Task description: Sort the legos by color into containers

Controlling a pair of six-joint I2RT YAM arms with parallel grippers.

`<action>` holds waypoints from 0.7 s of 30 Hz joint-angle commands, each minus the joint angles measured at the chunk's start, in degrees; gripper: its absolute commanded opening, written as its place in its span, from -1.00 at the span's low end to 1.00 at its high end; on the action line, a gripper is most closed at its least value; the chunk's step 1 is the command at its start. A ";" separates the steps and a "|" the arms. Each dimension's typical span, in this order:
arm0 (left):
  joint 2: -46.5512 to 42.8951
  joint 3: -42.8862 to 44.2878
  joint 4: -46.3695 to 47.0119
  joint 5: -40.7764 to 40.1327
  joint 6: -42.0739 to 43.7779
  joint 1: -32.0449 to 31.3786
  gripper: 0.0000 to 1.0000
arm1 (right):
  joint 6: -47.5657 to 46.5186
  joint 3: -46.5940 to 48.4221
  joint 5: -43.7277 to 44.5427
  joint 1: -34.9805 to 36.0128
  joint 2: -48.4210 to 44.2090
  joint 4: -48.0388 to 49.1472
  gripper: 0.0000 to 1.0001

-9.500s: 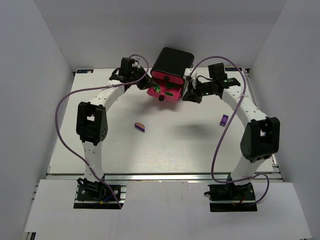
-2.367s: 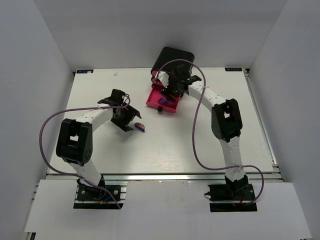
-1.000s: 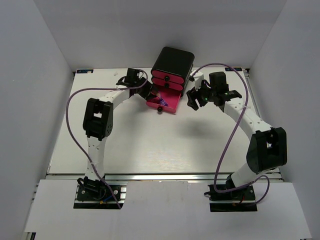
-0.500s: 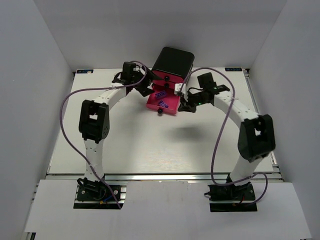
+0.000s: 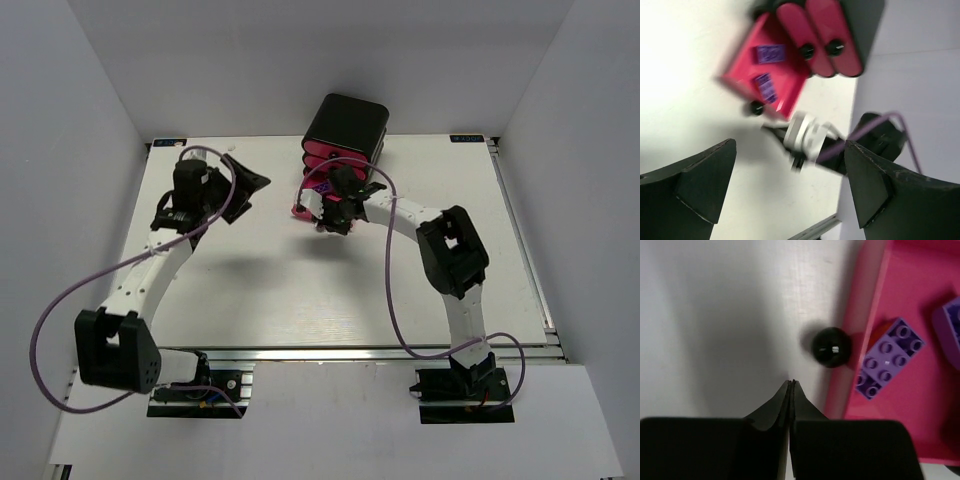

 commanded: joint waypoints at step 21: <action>-14.51 -10.44 -8.12 -9.37 1.90 1.59 0.96 | 5.98 3.87 43.34 0.35 12.26 40.49 -1.00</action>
